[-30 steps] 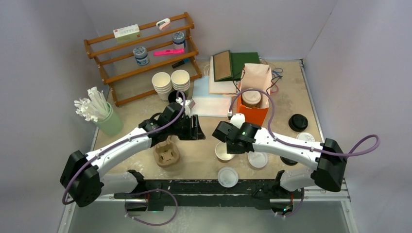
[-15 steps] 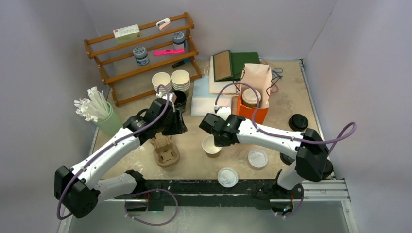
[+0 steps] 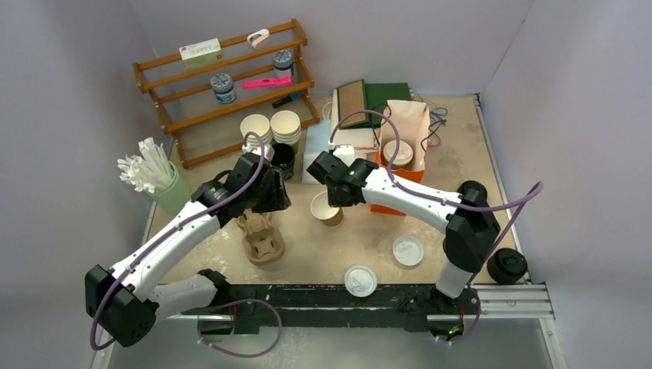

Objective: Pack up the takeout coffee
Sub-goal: Move the coffee cup to the center of the board.

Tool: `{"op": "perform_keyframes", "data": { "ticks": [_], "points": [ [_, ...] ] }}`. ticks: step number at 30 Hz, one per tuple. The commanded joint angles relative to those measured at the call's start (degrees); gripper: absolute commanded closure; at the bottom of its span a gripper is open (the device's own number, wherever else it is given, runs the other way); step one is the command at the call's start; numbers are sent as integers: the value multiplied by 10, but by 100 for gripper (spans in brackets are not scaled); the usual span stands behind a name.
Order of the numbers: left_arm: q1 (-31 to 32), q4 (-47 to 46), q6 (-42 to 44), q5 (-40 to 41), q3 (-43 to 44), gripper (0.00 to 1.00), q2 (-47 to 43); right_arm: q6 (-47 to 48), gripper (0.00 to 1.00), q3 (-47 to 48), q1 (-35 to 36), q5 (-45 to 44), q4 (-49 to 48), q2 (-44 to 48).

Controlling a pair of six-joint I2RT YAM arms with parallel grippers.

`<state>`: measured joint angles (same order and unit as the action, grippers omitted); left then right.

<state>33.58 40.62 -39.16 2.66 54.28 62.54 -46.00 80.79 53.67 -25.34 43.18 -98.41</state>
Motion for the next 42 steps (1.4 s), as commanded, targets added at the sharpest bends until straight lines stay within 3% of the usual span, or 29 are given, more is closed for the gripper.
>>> {"op": "perform_keyframes", "data": {
  "ticks": [1, 3, 12, 17, 21, 30, 42],
  "points": [
    [-4, 3, 15, 10, 22, 53, -15, 12, 92, -5, 2, 13, -18, 8],
    [-4, 3, 16, 10, 22, 53, -18, 11, 90, -11, 1, 20, -26, 9],
    [-4, 3, 26, 7, 18, 52, -21, 10, 54, -4, 1, 6, 14, 35],
    [-4, -7, 30, -1, 20, 52, -14, 26, 41, -20, 14, -1, 50, 85],
    [-4, -12, 35, -2, 21, 52, -12, 23, 41, -37, 50, -4, 83, 120],
    [-4, -34, 44, -16, 6, 52, -22, -96, 44, -135, 186, 19, 102, 140],
    [-4, -23, 46, -19, -16, 51, -66, -75, 47, -252, 211, 121, -19, 158]
  ]
}}
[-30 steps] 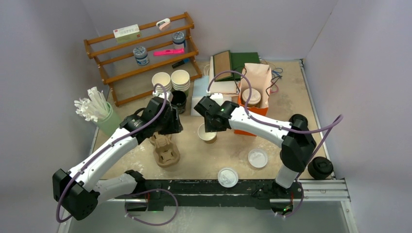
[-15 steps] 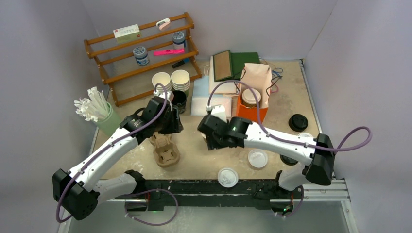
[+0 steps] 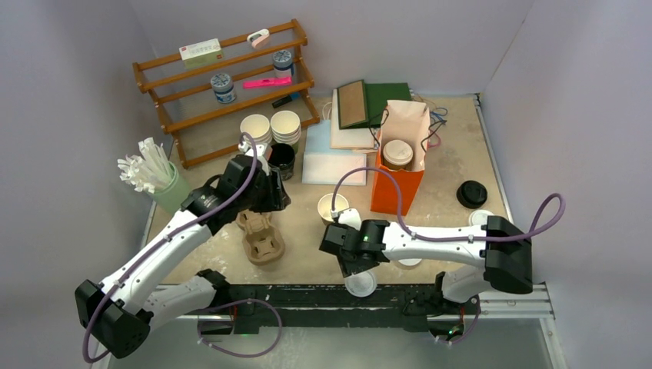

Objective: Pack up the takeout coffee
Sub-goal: Move the coffee cup to the center of the board, then close the cup lid on the coffee cup.

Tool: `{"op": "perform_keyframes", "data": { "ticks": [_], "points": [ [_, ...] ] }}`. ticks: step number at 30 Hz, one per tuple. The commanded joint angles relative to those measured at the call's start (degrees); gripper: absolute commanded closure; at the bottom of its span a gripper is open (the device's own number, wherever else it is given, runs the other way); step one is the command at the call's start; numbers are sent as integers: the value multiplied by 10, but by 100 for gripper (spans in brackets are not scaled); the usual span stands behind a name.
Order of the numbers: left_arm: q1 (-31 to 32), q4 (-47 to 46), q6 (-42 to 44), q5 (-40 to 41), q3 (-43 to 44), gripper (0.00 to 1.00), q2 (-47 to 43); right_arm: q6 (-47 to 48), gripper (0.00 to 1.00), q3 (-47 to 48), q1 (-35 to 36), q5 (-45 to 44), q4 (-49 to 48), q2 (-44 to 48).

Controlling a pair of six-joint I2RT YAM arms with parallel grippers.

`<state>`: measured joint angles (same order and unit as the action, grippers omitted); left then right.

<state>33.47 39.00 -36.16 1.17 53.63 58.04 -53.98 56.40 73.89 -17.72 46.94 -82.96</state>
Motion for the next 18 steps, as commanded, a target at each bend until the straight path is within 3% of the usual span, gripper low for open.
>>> {"op": "perform_keyframes", "data": {
  "ticks": [1, 12, 18],
  "points": [
    [-3, -7, 18, -4, -12, 51, -25, 10, 47, -7, 11, 53, -64, -3],
    [-3, -7, 34, -2, -16, 49, -42, 24, 47, -2, 26, 81, -65, -55],
    [-3, -14, 30, -4, -17, 49, -36, 19, 54, -8, 26, 80, -57, -71]
  ]
}}
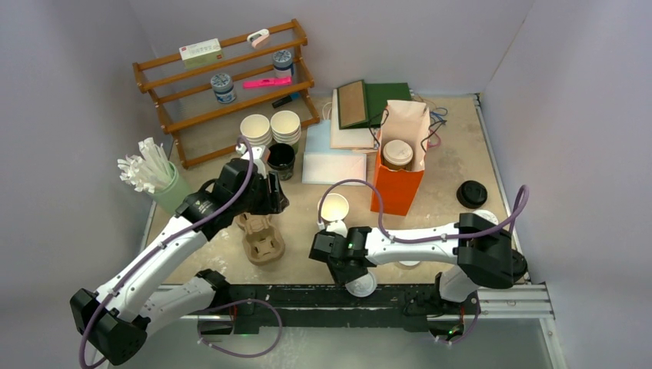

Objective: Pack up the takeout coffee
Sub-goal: Close the cup lid on the coffee cup.

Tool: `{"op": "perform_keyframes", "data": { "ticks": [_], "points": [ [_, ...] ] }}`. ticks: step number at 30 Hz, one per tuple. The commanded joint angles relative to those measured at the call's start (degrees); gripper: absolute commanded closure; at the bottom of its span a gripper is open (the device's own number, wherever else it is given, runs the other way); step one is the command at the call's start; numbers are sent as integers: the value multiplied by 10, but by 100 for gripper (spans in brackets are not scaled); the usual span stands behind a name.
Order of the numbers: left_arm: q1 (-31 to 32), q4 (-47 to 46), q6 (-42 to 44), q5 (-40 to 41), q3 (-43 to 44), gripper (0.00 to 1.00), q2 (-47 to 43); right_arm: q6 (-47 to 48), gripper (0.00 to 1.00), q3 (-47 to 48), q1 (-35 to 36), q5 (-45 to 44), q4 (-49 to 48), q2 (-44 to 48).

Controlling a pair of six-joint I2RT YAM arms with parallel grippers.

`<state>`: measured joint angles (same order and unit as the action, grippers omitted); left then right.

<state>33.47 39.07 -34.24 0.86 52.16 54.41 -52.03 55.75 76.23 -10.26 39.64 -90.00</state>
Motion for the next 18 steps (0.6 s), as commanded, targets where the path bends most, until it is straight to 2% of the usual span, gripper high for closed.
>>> {"op": "perform_keyframes", "data": {
  "ticks": [1, 11, 18],
  "points": [
    [-3, -14, 10, -1, -2, 49, 1, 0, 56, -2, 2, 5, 14, -2],
    [-3, -17, 17, -2, 4, 50, 8, 17, 78, 2, 2, 15, -2, -15],
    [-3, -16, 17, -3, 4, 50, 8, 21, 82, 0, 2, 21, -8, -24]
  ]
}}
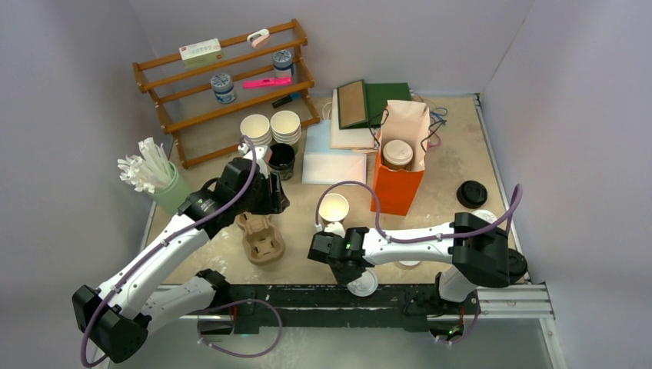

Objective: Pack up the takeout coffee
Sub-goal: Close the cup lid on the coffee cup.

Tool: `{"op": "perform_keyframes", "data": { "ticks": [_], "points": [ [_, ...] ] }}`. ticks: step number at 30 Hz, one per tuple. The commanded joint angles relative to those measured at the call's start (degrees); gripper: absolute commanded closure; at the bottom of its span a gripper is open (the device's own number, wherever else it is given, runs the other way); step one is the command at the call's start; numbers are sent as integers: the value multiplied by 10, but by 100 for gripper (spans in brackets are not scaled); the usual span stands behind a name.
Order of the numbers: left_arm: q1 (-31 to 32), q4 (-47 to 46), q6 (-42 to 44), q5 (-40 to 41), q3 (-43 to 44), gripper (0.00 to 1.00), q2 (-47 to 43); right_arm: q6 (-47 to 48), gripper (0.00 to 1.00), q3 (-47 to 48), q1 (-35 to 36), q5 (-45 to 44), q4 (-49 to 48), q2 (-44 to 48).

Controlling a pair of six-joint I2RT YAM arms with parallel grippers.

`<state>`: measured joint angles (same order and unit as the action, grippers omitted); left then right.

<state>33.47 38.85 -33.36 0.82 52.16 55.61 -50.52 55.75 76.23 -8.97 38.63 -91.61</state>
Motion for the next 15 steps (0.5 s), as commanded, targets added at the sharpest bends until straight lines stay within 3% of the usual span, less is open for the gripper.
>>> {"op": "perform_keyframes", "data": {
  "ticks": [1, 6, 11, 15],
  "points": [
    [-3, -12, 8, -2, 3, 50, -5, 7, 87, 0, 3, 10, 1, -8],
    [-3, -13, 7, -5, 1, 50, -7, 6, 100, 12, 2, -1, 14, 3],
    [-3, -9, 28, -6, 12, 50, -12, -7, 100, 78, 2, -9, 70, 45],
    [-3, -30, 65, -50, 2, 46, -52, -1, 100, 142, -8, -26, 100, 72]
  ]
}}
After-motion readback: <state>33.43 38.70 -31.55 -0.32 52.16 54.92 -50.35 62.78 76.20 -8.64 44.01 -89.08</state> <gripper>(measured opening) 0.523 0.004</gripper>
